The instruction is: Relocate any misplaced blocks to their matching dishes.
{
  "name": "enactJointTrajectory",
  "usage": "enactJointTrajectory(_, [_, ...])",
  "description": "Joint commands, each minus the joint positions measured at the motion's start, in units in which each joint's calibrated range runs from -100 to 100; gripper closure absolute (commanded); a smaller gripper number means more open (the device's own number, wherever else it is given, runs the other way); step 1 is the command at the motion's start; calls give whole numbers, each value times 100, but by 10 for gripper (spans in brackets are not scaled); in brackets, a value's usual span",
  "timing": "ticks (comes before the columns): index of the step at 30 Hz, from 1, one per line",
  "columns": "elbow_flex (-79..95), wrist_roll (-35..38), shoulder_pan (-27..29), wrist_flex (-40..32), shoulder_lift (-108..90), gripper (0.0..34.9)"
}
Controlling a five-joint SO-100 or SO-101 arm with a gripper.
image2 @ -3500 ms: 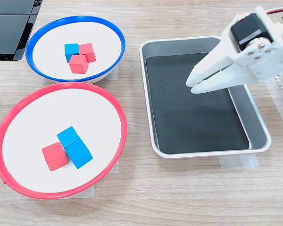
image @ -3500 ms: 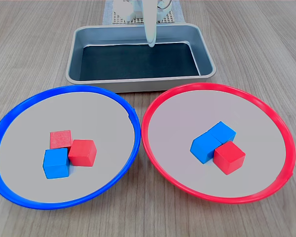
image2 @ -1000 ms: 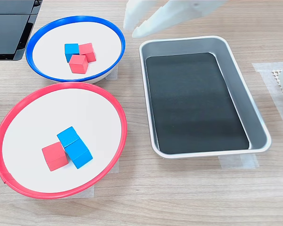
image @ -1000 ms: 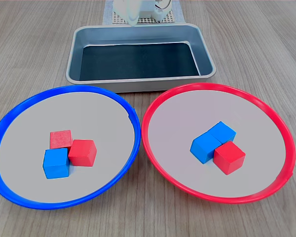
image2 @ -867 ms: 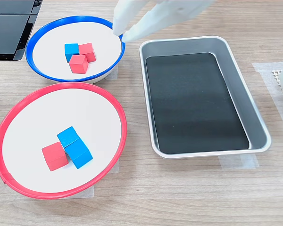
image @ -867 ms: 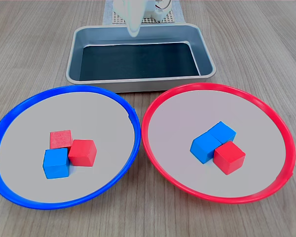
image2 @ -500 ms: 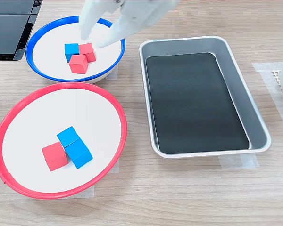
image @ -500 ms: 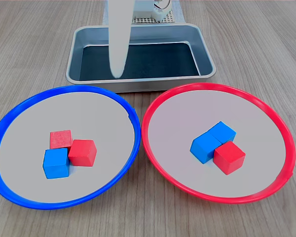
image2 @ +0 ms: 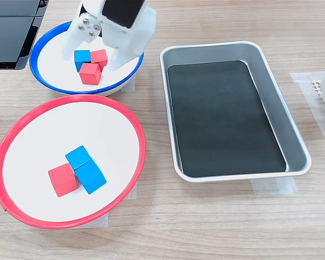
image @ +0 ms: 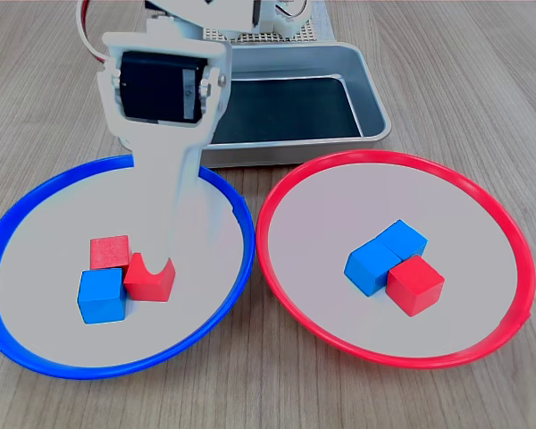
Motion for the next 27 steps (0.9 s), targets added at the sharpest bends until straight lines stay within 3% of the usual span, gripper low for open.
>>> enactJointTrajectory(1, [-306,-20,120,126,65,145])
enactJointTrajectory(17, [-1134,-10,298,324,909,175])
enactJointTrajectory(27, [-1253,44,280,217,1140,219])
